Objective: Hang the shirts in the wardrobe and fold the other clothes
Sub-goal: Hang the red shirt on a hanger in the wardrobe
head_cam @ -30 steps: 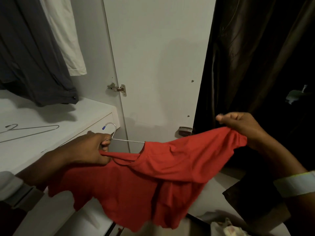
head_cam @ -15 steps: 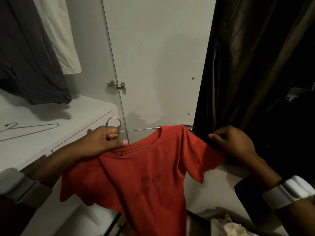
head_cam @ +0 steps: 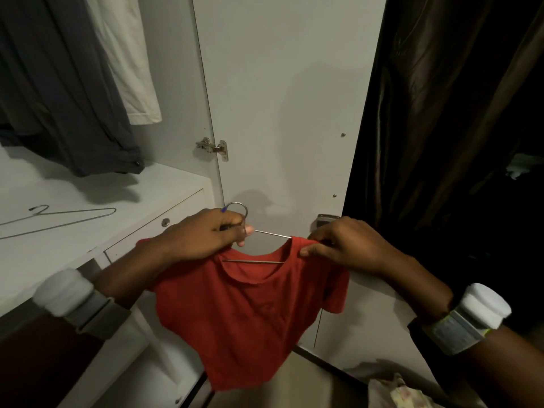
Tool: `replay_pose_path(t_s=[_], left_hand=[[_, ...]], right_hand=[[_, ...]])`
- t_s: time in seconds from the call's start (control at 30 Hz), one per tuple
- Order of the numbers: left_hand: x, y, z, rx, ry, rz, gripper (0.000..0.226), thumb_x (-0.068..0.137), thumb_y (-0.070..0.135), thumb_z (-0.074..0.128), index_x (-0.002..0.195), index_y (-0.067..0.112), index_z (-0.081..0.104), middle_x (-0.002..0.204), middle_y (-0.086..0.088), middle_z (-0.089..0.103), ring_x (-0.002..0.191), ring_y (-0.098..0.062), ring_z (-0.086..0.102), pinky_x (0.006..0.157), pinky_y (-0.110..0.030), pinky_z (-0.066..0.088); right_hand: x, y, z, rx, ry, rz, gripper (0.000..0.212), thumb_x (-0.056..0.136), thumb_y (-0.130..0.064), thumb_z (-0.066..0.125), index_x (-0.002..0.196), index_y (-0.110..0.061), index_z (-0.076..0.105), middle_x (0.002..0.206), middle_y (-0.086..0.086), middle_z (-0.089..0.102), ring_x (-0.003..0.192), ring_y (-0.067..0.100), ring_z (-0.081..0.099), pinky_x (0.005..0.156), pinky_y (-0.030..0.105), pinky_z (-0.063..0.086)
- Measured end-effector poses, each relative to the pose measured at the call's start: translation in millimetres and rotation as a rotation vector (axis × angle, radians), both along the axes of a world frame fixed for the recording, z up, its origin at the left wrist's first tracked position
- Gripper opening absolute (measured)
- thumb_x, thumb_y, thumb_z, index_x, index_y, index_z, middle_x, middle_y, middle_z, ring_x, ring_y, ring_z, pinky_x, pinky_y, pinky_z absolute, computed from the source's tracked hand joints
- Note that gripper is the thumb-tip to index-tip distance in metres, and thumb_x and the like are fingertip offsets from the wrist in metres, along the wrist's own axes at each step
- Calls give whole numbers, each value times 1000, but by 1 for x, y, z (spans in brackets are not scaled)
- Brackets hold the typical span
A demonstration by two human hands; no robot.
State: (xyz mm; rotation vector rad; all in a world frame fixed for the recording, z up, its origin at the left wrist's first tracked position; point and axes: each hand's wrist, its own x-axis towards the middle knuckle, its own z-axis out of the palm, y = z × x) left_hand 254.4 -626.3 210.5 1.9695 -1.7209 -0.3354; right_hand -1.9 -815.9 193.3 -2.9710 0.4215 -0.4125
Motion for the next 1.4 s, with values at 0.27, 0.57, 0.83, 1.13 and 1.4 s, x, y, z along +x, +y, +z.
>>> replay_pose_path(t_s=[0.27,0.57,0.83,1.13,1.4], left_hand=[[-10,-12,13,-78,41,-28,41,92,68,52,84,31,68,90,16,74,83,-8,72,86,-49,58],[55,23,44,-165,-39,14,75,83,84,50,75,11,65,64,-3,57,61,-5,53,63,-33,44],[78,47,98,-545,46,98,48,94,51,54,77,9,70,64,-1,62,64,-6,59,61,-20,43],[135,109,271,-950,-340,360,39,98,53,51,92,21,72,81,3,70,79,-16,70,74,-34,56],[223,182,443,-1048,-710,649,46,95,69,40,87,36,70,73,9,69,72,-17,68,69,-43,56]], right_hand=[[21,12,22,33,-95,-19,48,99,-68,43,82,-26,55,67,-5,57,66,9,55,65,34,45],[1,-30,50,217,-225,-66,44,100,-56,56,79,-18,60,64,-2,58,59,10,56,61,36,43],[15,-32,131,690,-146,266,29,99,-32,64,82,-9,69,72,0,61,64,13,53,56,27,42],[85,6,311,277,-639,410,31,98,-36,56,85,-15,76,76,5,72,65,15,65,60,27,50],[191,79,476,-111,-872,383,25,101,-33,59,85,-27,78,79,-12,76,73,4,70,72,37,54]])
